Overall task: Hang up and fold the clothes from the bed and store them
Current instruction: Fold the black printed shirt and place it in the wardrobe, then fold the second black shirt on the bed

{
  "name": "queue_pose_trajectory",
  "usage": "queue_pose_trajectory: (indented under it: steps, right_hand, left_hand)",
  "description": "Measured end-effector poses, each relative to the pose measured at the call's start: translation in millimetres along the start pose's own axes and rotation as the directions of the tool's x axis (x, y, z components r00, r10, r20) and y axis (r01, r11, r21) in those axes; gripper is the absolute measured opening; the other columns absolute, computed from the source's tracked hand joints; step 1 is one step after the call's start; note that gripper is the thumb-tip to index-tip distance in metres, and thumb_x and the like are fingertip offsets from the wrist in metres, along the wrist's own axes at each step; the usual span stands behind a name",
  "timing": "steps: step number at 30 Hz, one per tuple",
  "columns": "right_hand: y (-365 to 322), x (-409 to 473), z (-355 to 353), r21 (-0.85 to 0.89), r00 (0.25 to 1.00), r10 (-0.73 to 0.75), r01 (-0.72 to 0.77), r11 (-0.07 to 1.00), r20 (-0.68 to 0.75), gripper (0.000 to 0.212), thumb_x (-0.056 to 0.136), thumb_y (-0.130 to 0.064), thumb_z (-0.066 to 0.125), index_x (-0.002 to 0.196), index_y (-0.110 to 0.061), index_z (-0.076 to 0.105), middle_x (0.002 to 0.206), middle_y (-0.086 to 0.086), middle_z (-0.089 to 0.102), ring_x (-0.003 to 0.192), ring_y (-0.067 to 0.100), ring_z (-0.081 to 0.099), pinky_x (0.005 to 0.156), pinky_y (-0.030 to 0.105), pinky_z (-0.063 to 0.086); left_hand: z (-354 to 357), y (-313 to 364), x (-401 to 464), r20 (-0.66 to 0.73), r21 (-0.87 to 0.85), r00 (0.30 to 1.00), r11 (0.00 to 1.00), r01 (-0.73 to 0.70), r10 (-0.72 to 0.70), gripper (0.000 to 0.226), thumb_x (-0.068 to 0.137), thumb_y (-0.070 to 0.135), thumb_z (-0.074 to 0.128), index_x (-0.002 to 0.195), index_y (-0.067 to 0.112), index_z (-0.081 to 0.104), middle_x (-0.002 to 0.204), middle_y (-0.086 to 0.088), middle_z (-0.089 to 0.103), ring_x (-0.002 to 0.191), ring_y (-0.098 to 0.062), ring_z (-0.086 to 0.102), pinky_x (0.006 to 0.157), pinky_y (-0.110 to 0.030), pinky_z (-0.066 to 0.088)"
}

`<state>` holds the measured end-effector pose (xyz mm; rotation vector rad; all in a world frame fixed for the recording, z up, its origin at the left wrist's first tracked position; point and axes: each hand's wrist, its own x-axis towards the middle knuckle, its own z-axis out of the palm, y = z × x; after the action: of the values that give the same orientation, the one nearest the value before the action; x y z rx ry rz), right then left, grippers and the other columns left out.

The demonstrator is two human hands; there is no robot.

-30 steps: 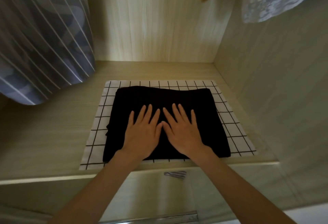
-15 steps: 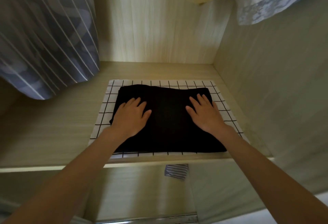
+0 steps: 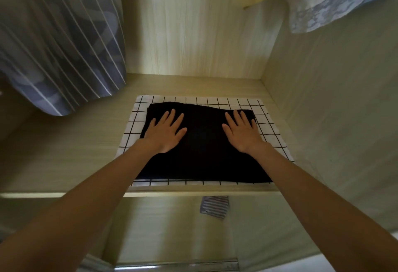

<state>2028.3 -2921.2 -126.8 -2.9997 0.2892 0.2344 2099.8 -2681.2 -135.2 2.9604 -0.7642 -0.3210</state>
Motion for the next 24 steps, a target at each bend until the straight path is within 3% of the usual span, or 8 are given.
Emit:
queue_pose_trajectory:
  steps: [3,7,13,15,17,18,22,24]
  right_hand:
    - [-14.6,-12.1,-13.3,-0.051,0.996,0.011,-0.007,0.999,0.089,0.059,0.107,-0.041,0.017,0.158,-0.014,0.004,0.165,0.011,-0.004,0.152,0.030,-0.006,0.122,0.049,0.003]
    - [-43.1,-44.4,-42.8,-0.041,0.930,-0.144,0.167,0.985,0.340,0.061,0.107,-0.038,0.031,0.156,-0.008,0.012,0.164,0.014,0.009,0.150,0.029,0.012,0.120,0.036,0.017]
    - [-104.2,-95.0,-81.1,0.297,0.740,-0.477,0.376,0.878,0.473,0.049,0.105,-0.040,0.037,0.150,-0.021,0.038,0.155,-0.005,0.036,0.138,0.010,0.037,0.110,0.024,0.025]
    - [-126.0,-105.4,-82.1,0.482,0.650,-0.586,0.361,0.798,0.483,0.046,0.103,-0.043,0.042,0.147,-0.029,0.043,0.147,-0.010,0.048,0.127,0.001,0.048,0.111,0.023,0.030]
    - [-156.8,-113.0,-74.9,0.649,0.557,-0.709,0.354,0.674,0.432,0.047,0.098,-0.046,0.051,0.141,-0.026,0.050,0.136,-0.007,0.059,0.122,0.003,0.057,0.111,0.028,0.038]
    - [-161.7,-115.5,-73.3,0.729,0.542,-0.746,0.314,0.608,0.388,0.049,0.095,-0.047,0.054,0.137,-0.022,0.053,0.132,-0.003,0.063,0.120,0.006,0.060,0.109,0.029,0.042]
    - [-228.0,-142.1,-57.9,0.909,0.464,-0.842,0.160,0.385,0.275,0.050,0.093,-0.041,0.043,0.130,-0.010,0.056,0.124,0.008,0.068,0.116,0.017,0.065,0.101,0.029,0.050]
    - [-264.0,-160.0,-50.0,0.940,0.451,-0.859,0.109,0.322,0.242,0.047,0.097,-0.038,0.040,0.128,-0.007,0.057,0.122,0.009,0.069,0.115,0.020,0.065,0.100,0.031,0.050]
  left_hand:
    - [-13.3,1.5,-11.9,0.105,-0.034,0.994,0.999,0.031,-0.028,0.063,0.104,0.049,0.020,0.156,0.024,-0.006,0.163,-0.006,-0.012,0.150,-0.022,-0.010,0.121,-0.048,0.005]
    - [-33.8,6.1,-62.1,0.243,-0.110,0.968,0.989,0.098,-0.069,0.065,0.104,0.047,0.032,0.157,0.020,0.006,0.164,-0.005,-0.002,0.151,-0.025,0.004,0.122,-0.042,0.011]
    - [-52.4,-30.4,-179.2,0.283,-0.367,0.956,0.912,0.181,-0.076,0.058,0.098,0.056,0.038,0.150,0.030,0.034,0.154,0.011,0.034,0.144,-0.013,0.031,0.120,-0.035,0.020]
    - [-53.4,-50.6,-224.7,0.282,-0.632,0.956,0.735,0.247,-0.079,0.062,0.092,0.059,0.050,0.145,0.028,0.042,0.145,0.011,0.048,0.132,-0.009,0.048,0.114,-0.032,0.035]
    - [-51.3,-71.0,-282.3,0.247,-0.814,0.961,0.511,0.276,-0.125,0.085,0.073,0.074,0.061,0.141,0.026,0.047,0.135,0.009,0.059,0.123,-0.008,0.057,0.106,-0.028,0.043]
    - [-49.3,-77.1,-296.9,0.230,-0.859,0.963,0.437,0.268,-0.140,0.088,0.069,0.076,0.064,0.139,0.024,0.049,0.133,0.007,0.062,0.123,-0.011,0.058,0.105,-0.028,0.044]
    - [-39.0,-105.1,-392.6,0.140,-0.984,0.911,0.051,0.173,-0.387,0.058,0.082,0.046,0.058,0.125,0.008,0.060,0.122,-0.013,0.068,0.118,-0.029,0.062,0.094,-0.031,0.054]
    - [-37.5,-114.8,-438.1,0.123,-0.992,0.856,-0.050,0.114,-0.502,0.062,0.078,0.048,0.061,0.121,0.004,0.062,0.119,-0.017,0.068,0.114,-0.029,0.065,0.090,-0.032,0.056]
